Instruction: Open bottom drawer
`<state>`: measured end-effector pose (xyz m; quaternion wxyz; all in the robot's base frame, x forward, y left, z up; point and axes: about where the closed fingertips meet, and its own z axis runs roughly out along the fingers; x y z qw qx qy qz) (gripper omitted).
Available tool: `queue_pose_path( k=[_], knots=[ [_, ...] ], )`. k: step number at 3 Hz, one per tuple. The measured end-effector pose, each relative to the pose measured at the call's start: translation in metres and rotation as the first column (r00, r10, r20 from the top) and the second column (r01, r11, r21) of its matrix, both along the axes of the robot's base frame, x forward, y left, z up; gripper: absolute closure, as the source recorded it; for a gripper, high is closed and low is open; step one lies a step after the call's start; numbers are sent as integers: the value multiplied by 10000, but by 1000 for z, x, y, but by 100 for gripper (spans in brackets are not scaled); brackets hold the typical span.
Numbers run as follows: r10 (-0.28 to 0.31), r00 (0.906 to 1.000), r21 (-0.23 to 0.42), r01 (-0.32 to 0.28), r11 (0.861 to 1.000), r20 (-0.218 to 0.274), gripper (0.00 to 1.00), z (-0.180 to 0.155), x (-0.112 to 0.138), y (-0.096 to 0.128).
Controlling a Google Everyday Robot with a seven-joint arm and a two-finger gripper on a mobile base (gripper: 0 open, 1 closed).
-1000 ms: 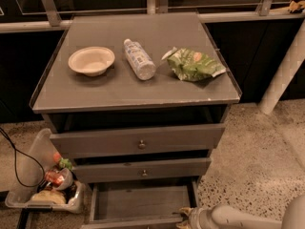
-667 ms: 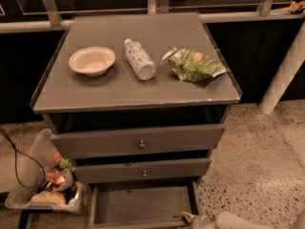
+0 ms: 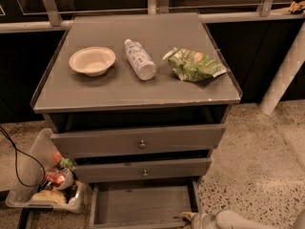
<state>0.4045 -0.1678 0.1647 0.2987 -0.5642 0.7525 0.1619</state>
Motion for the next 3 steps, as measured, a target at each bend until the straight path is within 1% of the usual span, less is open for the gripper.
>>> queue_pose_path(
  k=[1, 2, 3],
  knots=[
    [0, 10000, 0, 0, 10000, 0, 18, 0, 0, 0],
    [1, 10000, 1, -1, 10000, -1, 0, 0, 0, 0],
    [1, 10000, 1, -1, 10000, -1, 0, 0, 0, 0]
  ],
)
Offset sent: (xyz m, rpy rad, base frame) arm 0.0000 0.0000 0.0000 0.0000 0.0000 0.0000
